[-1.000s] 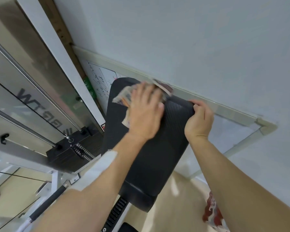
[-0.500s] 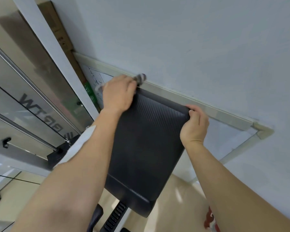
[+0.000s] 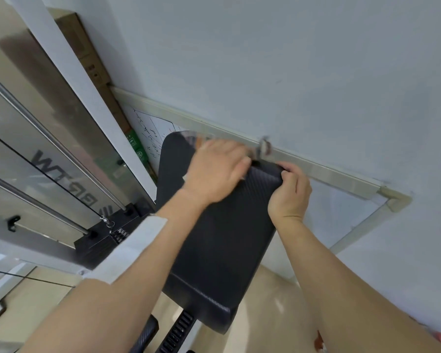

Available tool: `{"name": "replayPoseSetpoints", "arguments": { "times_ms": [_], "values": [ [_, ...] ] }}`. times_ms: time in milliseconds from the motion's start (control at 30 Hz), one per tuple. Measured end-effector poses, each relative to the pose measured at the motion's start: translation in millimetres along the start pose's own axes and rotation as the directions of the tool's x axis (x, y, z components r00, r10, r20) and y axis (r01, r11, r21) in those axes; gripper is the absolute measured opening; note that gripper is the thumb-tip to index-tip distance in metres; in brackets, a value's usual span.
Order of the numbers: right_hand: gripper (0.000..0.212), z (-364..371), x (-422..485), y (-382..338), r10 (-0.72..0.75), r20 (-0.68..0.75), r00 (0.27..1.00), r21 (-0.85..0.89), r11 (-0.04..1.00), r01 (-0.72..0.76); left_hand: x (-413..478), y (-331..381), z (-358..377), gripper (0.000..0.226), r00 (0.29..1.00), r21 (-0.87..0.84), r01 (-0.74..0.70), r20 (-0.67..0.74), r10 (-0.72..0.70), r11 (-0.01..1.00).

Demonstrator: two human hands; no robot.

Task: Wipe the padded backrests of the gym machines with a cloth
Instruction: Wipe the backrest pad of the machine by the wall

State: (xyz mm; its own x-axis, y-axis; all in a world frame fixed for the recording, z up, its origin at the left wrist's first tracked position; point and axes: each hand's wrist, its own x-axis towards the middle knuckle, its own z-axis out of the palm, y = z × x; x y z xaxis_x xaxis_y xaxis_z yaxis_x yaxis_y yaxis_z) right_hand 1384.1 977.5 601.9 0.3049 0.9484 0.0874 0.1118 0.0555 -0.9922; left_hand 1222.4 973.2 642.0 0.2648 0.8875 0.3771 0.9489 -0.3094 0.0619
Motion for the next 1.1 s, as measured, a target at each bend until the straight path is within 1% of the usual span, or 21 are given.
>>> {"name": "replayPoseSetpoints", "arguments": {
  "times_ms": [67,100,167,267,333,400,467,533,567,600,667,733,767,833,867,900,967,1000,1033,1067,1100],
  "values": [
    [0.04,0,-1,-2,0.024,0.011,1.0,-0.006,1.0,-0.024,3,-29,-6,0.045,0.979,0.023,0.203,-0.014,-0.202,0.979],
    [0.04,0,-2,-2,0.028,0.007,1.0,-0.008,1.0,-0.028,4,-32,-8,0.042,0.963,0.028,0.268,-0.038,-0.267,0.963],
    [0.04,0,-4,-3,0.013,-0.007,1.0,-0.006,1.0,-0.013,7,-10,-3,0.036,0.954,0.052,0.292,-0.084,-0.287,0.955],
    [0.041,-1,-1,-3,0.024,-0.022,0.999,0.061,0.998,-0.023,0,54,13,0.032,0.981,-0.035,0.163,-0.101,-0.166,0.986],
    [0.03,-3,-1,-3,0.144,-0.027,0.989,0.201,0.97,-0.135,-9,74,16,0.035,0.989,-0.091,0.093,-0.104,-0.103,0.991],
    [0.027,-10,-6,-1,0.321,-0.027,0.947,0.409,0.868,-0.282,-12,75,13,0.039,0.995,-0.076,0.026,-0.094,-0.033,0.997],
    [0.03,-20,-15,4,0.5,-0.024,0.866,0.478,0.767,-0.429,-12,79,10,0.04,0.997,-0.04,-0.064,-0.042,0.063,0.997],
    [0.031,-31,-24,14,0.594,0.027,0.804,0.556,0.66,-0.506,-12,89,15,0.037,0.977,-0.021,-0.214,0.006,0.214,0.977],
    [0.032,-35,-28,17,0.601,0.069,0.796,0.604,0.61,-0.513,-13,94,18,0.034,0.953,-0.009,-0.302,0.02,0.302,0.953],
    [0.033,-39,-31,19,0.606,0.09,0.791,0.607,0.596,-0.526,-13,97,20,0.034,0.922,0.002,-0.384,0.043,0.384,0.923],
    [0.035,-44,-32,21,0.611,0.075,0.788,0.457,0.682,-0.572,-3,86,17,0.037,0.867,0.036,-0.492,0.114,0.486,0.87],
    [0.035,-45,-31,19,0.596,0.04,0.802,0.289,0.762,-0.58,12,63,4,0.044,0.852,0.038,-0.504,0.186,0.489,0.863],
    [0.035,-45,-28,16,0.563,0.037,0.826,0.234,0.798,-0.555,20,48,-3,0.046,0.883,0.029,-0.436,0.209,0.421,0.899],
    [0.034,-43,-26,8,0.457,0.025,0.889,0.141,0.879,-0.456,28,8,-17,0.047,0.962,0.025,-0.154,0.23,0.144,0.988],
    [0.033,-41,-24,4,0.396,0.03,0.918,0.084,0.914,-0.397,27,-13,-20,0.046,0.975,0.013,0.003,0.22,-0.006,1.0],
    [0.032,-39,-21,-2,0.322,0.04,0.946,0.023,0.946,-0.323,23,-29,-21,0.045,0.975,-0.017,0.118,0.19,-0.113,0.993],
    [0.031,-33,-16,-13,0.122,0.065,0.99,-0.165,0.98,-0.11,10,-40,-18,0.043,0.976,-0.086,0.216,0.049,-0.212,0.973],
    [0.033,-28,-14,-20,0.001,0.079,0.997,-0.281,0.96,0.021,4,-40,-14,0.04,0.968,-0.115,0.248,-0.015,-0.251,0.962],
    [0.035,-22,-13,-25,-0.121,0.109,0.987,-0.383,0.911,0.154,0,-38,-7,0.038,0.952,-0.143,0.29,-0.06,-0.3,0.946],
    [0.036,-14,-12,-31,-0.224,0.168,0.96,-0.455,0.846,0.277,-2,-37,0,0.037,0.928,-0.164,0.342,-0.093,-0.36,0.925],
    [0.038,-5,-12,-36,-0.287,0.249,0.925,-0.505,0.776,0.377,-2,-37,5,0.037,0.898,-0.182,0.401,-0.117,-0.424,0.898]
  ]
}}
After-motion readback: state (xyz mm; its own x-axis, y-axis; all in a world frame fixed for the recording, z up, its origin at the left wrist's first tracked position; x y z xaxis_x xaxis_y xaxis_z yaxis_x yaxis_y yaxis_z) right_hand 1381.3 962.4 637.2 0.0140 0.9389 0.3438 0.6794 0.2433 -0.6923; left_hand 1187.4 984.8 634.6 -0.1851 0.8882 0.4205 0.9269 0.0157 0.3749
